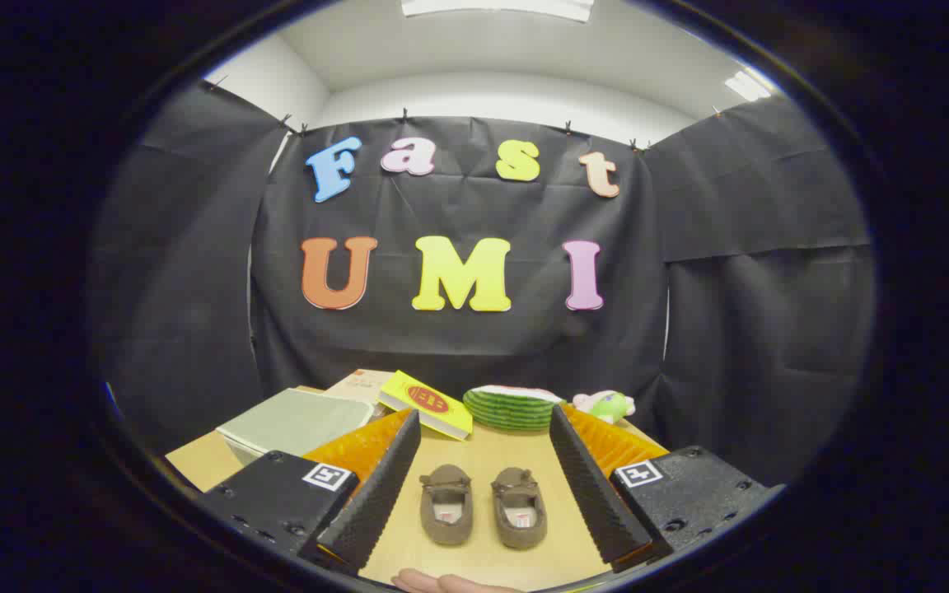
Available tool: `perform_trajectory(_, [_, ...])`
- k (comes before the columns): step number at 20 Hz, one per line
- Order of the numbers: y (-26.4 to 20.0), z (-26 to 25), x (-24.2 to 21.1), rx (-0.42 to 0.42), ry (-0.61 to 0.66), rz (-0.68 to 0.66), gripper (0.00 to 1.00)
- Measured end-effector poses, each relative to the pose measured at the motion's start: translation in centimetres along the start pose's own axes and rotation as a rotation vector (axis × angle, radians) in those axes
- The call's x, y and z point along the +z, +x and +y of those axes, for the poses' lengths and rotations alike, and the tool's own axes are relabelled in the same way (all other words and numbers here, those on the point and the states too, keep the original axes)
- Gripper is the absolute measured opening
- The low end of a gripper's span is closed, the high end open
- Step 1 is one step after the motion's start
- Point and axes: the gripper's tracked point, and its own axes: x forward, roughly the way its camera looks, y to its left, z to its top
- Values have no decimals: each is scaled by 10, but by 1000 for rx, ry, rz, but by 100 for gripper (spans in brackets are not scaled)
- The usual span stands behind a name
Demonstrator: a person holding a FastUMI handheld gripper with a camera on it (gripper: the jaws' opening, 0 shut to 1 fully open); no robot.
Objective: Open the storage box then place both shoes into the box .Put the left shoe in first, then the right shoe, with the right side of both shoes facing outward in a uniform manner.
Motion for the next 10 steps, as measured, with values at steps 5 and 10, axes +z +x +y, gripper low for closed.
perform_trajectory(5, [-2,-2,-1,-4,2,5,100])
perform_trajectory(10, [-4,-5,0,-2,-6,3,100])
